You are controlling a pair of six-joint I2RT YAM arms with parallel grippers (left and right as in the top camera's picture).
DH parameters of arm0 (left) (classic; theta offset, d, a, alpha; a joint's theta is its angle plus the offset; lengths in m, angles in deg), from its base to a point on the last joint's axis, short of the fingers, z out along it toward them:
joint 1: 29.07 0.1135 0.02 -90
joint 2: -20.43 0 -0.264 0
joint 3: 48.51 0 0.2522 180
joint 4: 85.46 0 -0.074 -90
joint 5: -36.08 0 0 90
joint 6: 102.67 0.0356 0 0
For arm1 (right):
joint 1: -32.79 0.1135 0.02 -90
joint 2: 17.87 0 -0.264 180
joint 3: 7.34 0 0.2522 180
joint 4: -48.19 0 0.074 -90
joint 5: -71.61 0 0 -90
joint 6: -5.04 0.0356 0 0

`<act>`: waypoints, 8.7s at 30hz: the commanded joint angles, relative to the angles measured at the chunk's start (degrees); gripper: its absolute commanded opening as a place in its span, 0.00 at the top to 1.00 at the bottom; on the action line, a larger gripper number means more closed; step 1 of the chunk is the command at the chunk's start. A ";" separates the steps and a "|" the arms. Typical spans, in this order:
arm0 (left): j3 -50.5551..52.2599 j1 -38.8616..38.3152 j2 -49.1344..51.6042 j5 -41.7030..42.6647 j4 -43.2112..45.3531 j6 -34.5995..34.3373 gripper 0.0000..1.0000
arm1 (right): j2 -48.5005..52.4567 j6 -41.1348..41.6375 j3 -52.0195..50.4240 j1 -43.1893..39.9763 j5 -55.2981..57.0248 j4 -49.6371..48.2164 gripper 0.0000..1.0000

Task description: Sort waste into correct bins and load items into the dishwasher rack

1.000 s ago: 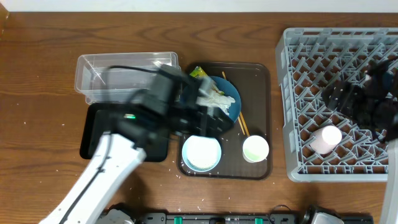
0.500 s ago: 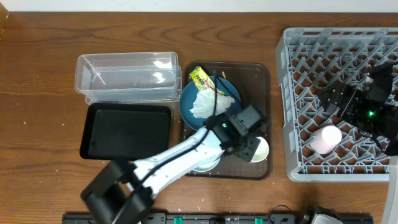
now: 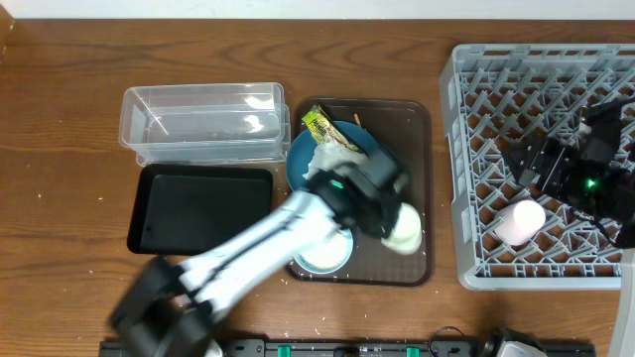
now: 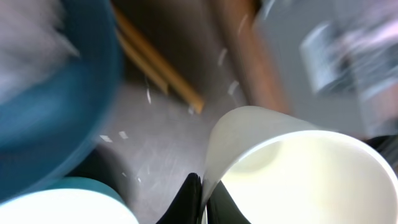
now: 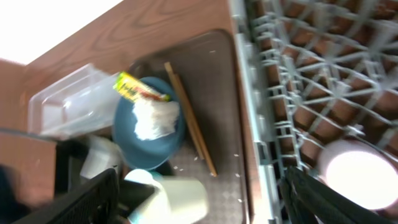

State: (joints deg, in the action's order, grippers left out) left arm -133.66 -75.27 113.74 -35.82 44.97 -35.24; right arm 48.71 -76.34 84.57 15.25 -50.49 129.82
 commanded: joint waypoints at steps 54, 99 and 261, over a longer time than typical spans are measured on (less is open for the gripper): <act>-2.89 33.27 -10.08 66.62 6.40 -1.07 0.29 | -4.87 5.09 0.66 -6.14 18.86 -2.27 0.49; -0.17 17.88 -12.00 -10.38 -22.36 -0.07 0.38 | -0.48 -8.57 0.57 -11.21 -14.40 1.88 0.13; 15.63 -5.18 -8.22 -5.11 9.31 -5.62 0.94 | -0.68 -5.49 0.55 -7.45 -8.22 3.45 0.12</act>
State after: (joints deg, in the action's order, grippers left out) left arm -116.05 -79.25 103.14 -37.98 53.12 -40.12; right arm 48.08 -82.40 84.70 7.34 -58.42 133.23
